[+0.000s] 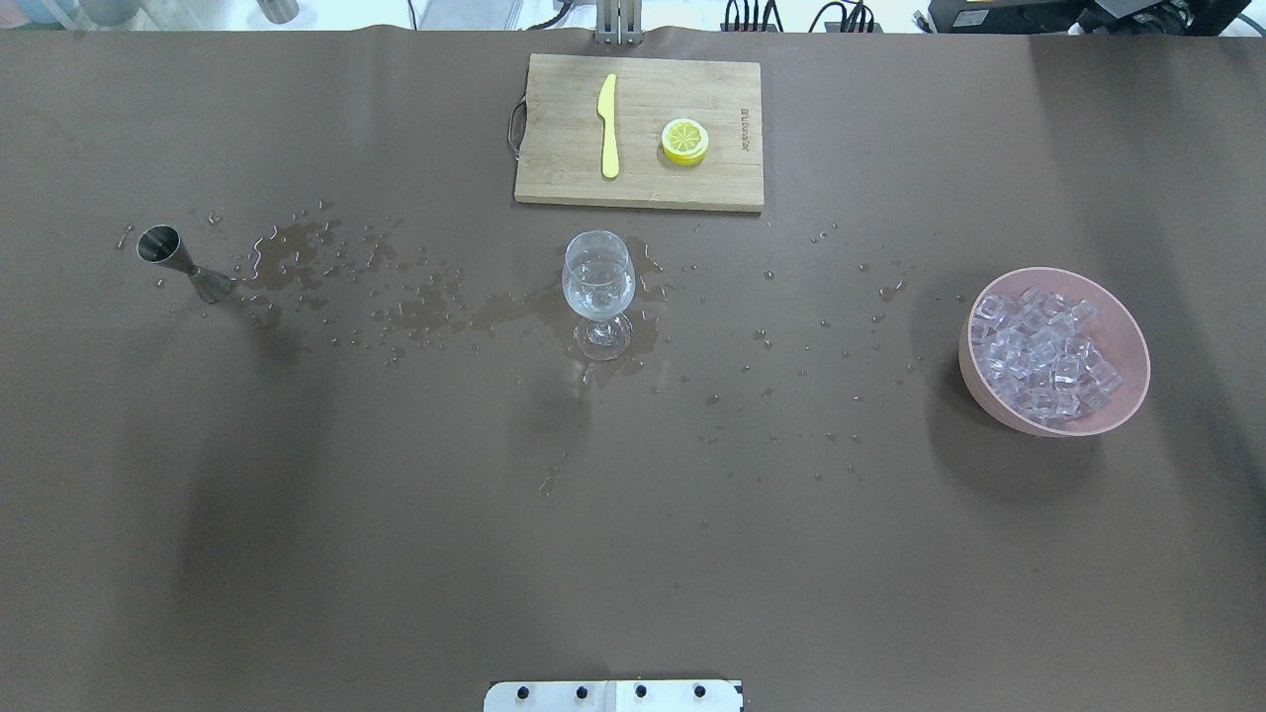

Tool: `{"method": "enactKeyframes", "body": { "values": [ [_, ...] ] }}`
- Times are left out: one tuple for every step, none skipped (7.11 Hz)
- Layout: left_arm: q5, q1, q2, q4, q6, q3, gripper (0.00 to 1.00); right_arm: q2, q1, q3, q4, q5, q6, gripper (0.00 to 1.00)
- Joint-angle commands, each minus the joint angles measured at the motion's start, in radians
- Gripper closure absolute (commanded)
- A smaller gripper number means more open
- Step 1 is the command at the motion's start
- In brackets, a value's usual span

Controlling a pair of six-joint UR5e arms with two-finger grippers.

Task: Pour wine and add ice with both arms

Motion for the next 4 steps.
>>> {"method": "enactKeyframes", "body": {
  "values": [
    [-0.001, 0.005, 0.052, -0.203, -0.063, 0.022, 0.02, -0.001, 0.000, 0.003, 0.000, 0.008, 0.002, 0.00],
    [0.000, 0.006, 0.059, -0.214, -0.126, 0.023, 0.02, 0.001, 0.000, -0.002, 0.000, 0.008, 0.002, 0.00],
    [0.009, 0.034, 0.059, -0.251, -0.132, 0.026, 0.02, 0.001, 0.000, 0.004, 0.000, 0.009, 0.002, 0.00],
    [0.011, 0.043, 0.063, -0.356, -0.142, 0.028, 0.02, 0.001, 0.000, 0.004, 0.000, 0.011, 0.004, 0.00]
  ]
}}
